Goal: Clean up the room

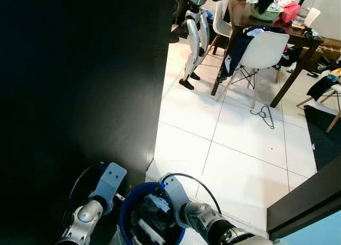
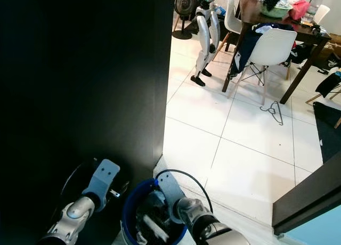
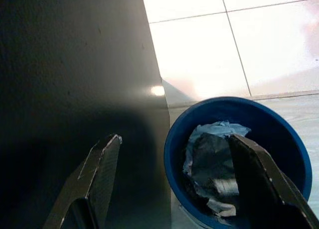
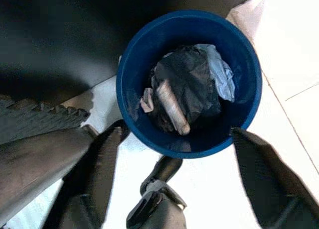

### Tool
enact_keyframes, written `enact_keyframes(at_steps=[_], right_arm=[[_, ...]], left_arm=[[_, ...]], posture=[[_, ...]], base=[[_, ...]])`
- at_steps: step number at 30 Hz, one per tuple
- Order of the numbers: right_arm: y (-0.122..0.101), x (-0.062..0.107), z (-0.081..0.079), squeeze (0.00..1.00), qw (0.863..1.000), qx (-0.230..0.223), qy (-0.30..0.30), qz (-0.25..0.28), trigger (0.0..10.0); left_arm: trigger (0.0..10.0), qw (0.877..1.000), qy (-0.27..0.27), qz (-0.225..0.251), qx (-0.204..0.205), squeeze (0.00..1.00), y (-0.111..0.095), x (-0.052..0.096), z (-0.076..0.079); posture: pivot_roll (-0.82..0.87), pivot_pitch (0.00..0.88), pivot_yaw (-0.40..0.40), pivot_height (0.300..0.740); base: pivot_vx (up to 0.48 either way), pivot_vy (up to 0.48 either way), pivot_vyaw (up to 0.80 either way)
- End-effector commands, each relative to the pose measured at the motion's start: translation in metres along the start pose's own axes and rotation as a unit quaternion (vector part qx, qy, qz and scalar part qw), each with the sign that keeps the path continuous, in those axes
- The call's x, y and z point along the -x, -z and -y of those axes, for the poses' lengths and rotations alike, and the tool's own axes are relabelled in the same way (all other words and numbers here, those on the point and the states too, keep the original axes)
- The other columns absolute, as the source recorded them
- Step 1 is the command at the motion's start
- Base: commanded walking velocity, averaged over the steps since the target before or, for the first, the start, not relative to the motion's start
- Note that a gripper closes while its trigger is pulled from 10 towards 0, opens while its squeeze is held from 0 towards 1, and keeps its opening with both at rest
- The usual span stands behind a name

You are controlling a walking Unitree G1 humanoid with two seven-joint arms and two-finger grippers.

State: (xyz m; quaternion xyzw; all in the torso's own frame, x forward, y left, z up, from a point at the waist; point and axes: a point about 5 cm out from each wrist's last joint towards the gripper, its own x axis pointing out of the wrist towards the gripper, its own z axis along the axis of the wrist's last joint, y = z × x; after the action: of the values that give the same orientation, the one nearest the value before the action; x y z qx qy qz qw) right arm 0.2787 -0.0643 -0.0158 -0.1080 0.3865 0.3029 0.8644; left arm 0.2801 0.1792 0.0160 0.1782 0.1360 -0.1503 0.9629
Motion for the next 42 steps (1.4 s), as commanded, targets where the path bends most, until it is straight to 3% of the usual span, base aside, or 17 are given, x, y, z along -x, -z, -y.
enact_keyframes(at_steps=[1,4,5,9,10,15,16,17,19,21,22,24,26,29,35,40,42], right_arm=[[0.002,0.002,0.006,1.0,1.0,-0.015,0.02,-0.004,10.0],[0.003,0.005,0.017,1.0,0.998,-0.033,0.05,0.002,10.0],[0.007,0.007,0.025,0.0,0.997,-0.04,0.069,0.001,10.0],[0.031,0.02,0.053,0.0,0.988,-0.072,0.137,-0.016,10.0],[0.031,0.02,0.053,0.0,0.988,-0.072,0.137,-0.016,10.0],[0.089,0.044,0.077,0.0,0.969,-0.126,0.197,-0.072,10.0],[0.089,0.044,0.077,0.0,0.969,-0.126,0.197,-0.072,10.0],[0.117,0.054,0.079,0.0,0.961,-0.149,0.213,-0.097,10.0],[0.117,0.054,0.079,0.0,0.961,-0.149,0.213,-0.097,10.0],[0.141,0.062,0.076,0.0,0.953,-0.169,0.222,-0.12,10.0],[0.141,0.062,0.076,0.0,0.953,-0.169,0.222,-0.12,10.0],[0.165,0.069,0.068,0.0,0.943,-0.192,0.227,-0.145,10.0],[0.165,0.069,0.068,0.0,0.943,-0.192,0.227,-0.145,10.0],[0.189,0.074,0.052,0.0,0.934,-0.211,0.226,-0.177,10.0],[0.196,0.075,0.046,0.0,0.933,-0.21,0.226,-0.186,10.0],[0.195,0.076,0.047,0.0,0.935,-0.182,0.232,-0.196,10.0],[0.195,0.076,0.047,0.0,0.935,-0.182,0.232,-0.196,10.0]], left_arm=[[10.0,1.0,0.008,-0.009,-0.001,0.0,0.002,0.002,0.001],[10.0,1.0,0.012,-0.009,0.012,0.0,0.0,-0.001,0.002],[10.0,1.0,0.014,-0.011,0.016,0.0,-0.001,-0.003,0.002],[10.0,0.999,0.02,-0.03,0.024,0.0,-0.001,-0.01,0.004],[10.0,0.999,0.02,-0.03,0.024,0.0,-0.001,-0.01,0.004],[10.0,0.995,0.017,-0.075,0.058,0.0,0.008,-0.014,0.005],[10.0,0.995,0.017,-0.075,0.058,0.0,0.008,-0.014,0.005],[10.0,0.99,0.012,-0.116,0.083,0.0,0.022,-0.01,0.007],[10.0,0.99,0.012,-0.116,0.083,0.0,0.022,-0.01,0.007],[10.0,0.982,0.006,-0.158,0.106,0.0,0.037,-0.003,0.011],[10.0,0.982,0.006,-0.158,0.106,0.0,0.037,-0.003,0.011],[10.0,0.969,0.0,-0.201,0.144,0.0,0.054,0.007,0.019],[10.0,0.969,0.0,-0.201,0.144,0.0,0.054,0.007,0.019],[10.0,0.948,-0.006,-0.259,0.187,0.0,0.078,0.024,0.032],[10.0,0.938,-0.008,-0.279,0.206,0.0,0.086,0.031,0.038],[10.0,0.922,-0.035,-0.317,0.221,0.0,0.106,0.051,0.035],[10.0,0.922,-0.035,-0.317,0.221,0.0,0.106,0.051,0.035]], posture=[[0.25,0.131,-0.116,0.74],[0.24,0.124,-0.108,0.74],[0.23,0.115,-0.103,0.74],[0.2,0.091,-0.089,0.74],[0.2,0.091,-0.089,0.74],[0.15,0.059,-0.067,0.74],[0.15,0.059,-0.067,0.74],[0.13,0.052,-0.058,0.74],[0.13,0.052,-0.058,0.74],[0.1,0.043,-0.046,0.74],[0.1,0.043,-0.046,0.74],[0.09,0.033,-0.038,0.74],[0.09,0.033,-0.038,0.74],[0.08,0.023,-0.027,0.74],[0.08,0.02,-0.025,0.74],[0.08,0.014,-0.024,0.74],[0.08,0.014,-0.024,0.74]], base=[[0.0,0.0,0.0],[0.0,0.0,0.0],[0.0,0.0,0.0],[-0.111,0.0,0.0],[-0.442,0.0,0.0],[-0.48,0.0,0.0],[-0.48,0.0,0.0],[-0.48,0.0,0.0],[-0.48,0.0,0.0],[-0.48,0.0,0.0],[-0.48,0.0,0.0],[-0.48,0.0,0.0],[-0.48,0.0,0.0],[0.0,0.0,0.0],[-0.24,0.0,0.0],[0.0,0.0,-0.44],[0.0,0.0,-0.74]])
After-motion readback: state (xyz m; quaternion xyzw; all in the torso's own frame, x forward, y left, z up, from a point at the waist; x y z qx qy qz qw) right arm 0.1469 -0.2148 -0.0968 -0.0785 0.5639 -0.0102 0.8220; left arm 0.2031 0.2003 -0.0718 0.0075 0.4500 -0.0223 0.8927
